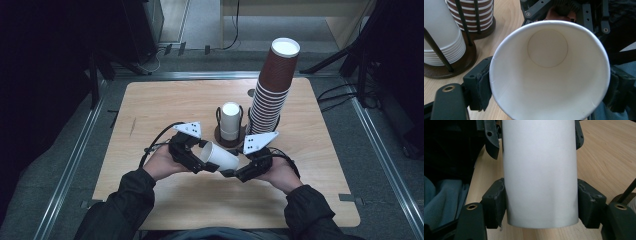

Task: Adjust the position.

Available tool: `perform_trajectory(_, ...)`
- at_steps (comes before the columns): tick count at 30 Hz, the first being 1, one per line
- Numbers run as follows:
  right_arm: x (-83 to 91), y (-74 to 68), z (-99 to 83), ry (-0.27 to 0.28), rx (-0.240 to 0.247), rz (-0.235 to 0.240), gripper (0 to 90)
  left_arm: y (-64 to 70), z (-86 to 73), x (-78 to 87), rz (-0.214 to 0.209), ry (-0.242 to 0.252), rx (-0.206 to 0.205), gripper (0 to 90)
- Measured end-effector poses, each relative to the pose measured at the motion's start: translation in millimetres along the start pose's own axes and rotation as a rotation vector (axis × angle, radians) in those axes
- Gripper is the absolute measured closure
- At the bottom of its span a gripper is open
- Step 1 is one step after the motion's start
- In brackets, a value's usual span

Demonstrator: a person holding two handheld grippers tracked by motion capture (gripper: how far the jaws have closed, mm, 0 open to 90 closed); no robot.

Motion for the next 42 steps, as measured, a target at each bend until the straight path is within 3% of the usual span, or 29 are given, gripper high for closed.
perform_trajectory(9, 0.2, 0.1, -0.4, 0.003, -0.012, 0.009, 34.1, -1.9, 0.9, 2.9, -0.029, -0.006, 0.008, 24.5)
perform_trajectory(21, 0.1, 0.0, -0.9, -0.001, -0.016, 0.01, 33.9, -1.6, 1.8, 3.4, -0.029, -0.013, 0.01, 26.7)
perform_trajectory(25, -1.5, 0.8, -2.6, -0.031, -0.026, -0.003, 25.8, -2.9, 1.8, 6.2, -0.012, -0.026, 0.0, 26.7)
perform_trajectory(32, -3.4, 4.4, -9.5, -0.102, -0.03, -0.043, 22.6, -7.7, -1.0, 12.3, 0.025, -0.088, -0.03, 26.7)
perform_trajectory(42, -6.9, 4.6, -16.7, -0.156, -0.022, -0.059, 22.6, -13.9, -11.2, 10.0, 0.078, -0.255, -0.086, 26.7)
Point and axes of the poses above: each handheld gripper's, and its own axes: x roughly backward along the jaws, z roughly out of its top, y roughly to its right, the point moved 6 cm from there along -x, roughly forward along the jaws, and after that the axes turned 14 degrees about y, right-handed, at the moved point
